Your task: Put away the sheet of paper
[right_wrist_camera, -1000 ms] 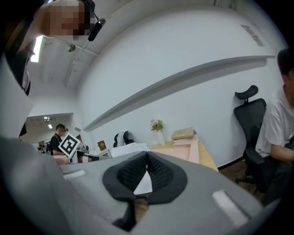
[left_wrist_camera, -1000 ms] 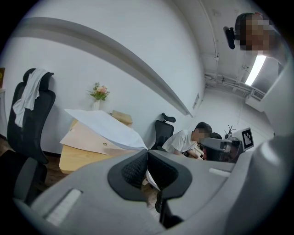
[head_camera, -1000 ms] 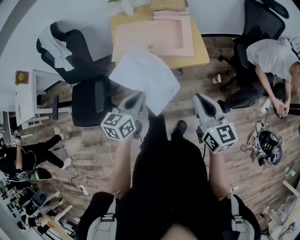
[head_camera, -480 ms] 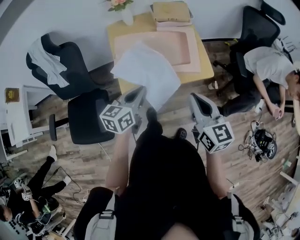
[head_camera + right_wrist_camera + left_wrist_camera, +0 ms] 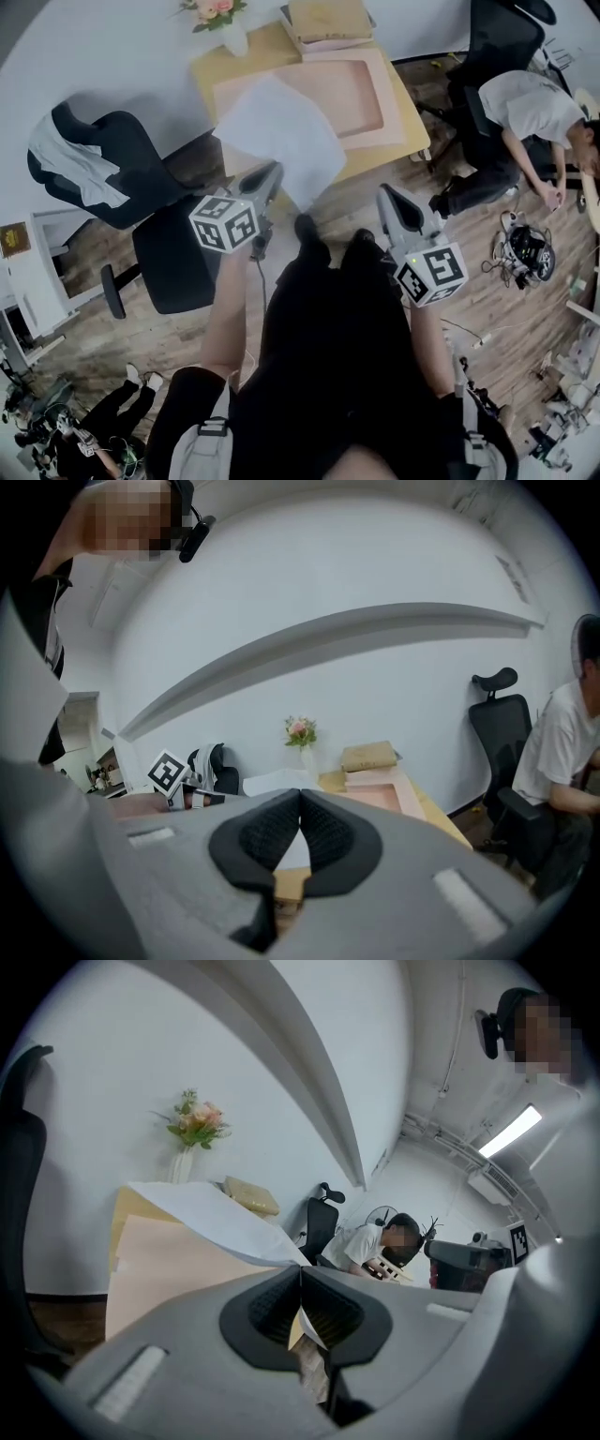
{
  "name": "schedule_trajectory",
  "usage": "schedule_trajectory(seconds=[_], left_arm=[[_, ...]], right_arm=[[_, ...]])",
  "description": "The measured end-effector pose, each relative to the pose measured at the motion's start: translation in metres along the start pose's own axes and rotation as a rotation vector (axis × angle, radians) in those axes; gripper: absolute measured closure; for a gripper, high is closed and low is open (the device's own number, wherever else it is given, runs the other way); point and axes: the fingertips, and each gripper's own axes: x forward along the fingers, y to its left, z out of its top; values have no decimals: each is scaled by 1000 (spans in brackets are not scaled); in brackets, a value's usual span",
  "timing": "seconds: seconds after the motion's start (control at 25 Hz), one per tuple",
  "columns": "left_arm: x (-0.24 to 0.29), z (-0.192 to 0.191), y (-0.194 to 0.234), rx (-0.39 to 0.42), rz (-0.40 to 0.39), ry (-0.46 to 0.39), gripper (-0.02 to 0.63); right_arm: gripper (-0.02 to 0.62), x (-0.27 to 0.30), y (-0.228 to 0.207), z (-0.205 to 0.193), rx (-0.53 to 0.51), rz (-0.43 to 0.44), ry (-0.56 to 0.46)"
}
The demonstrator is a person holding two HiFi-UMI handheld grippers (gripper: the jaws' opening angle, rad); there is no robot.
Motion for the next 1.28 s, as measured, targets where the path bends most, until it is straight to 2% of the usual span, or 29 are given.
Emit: schedule_trajectory(seconds=[0.36, 0.68, 0.96, 1.28], left_arm=[[47, -5, 47, -8, 23, 112, 594], [93, -22, 98, -15, 104, 272, 594], [134, -31, 129, 28, 152, 408, 594], [174, -36, 151, 54, 230, 474, 594]], right_arm=[[592, 28, -35, -1, 42, -37, 48], [592, 86, -68, 32, 38, 40, 42], [592, 124, -104, 57, 36, 95, 50], [592, 146, -150, 58, 57, 149, 74]])
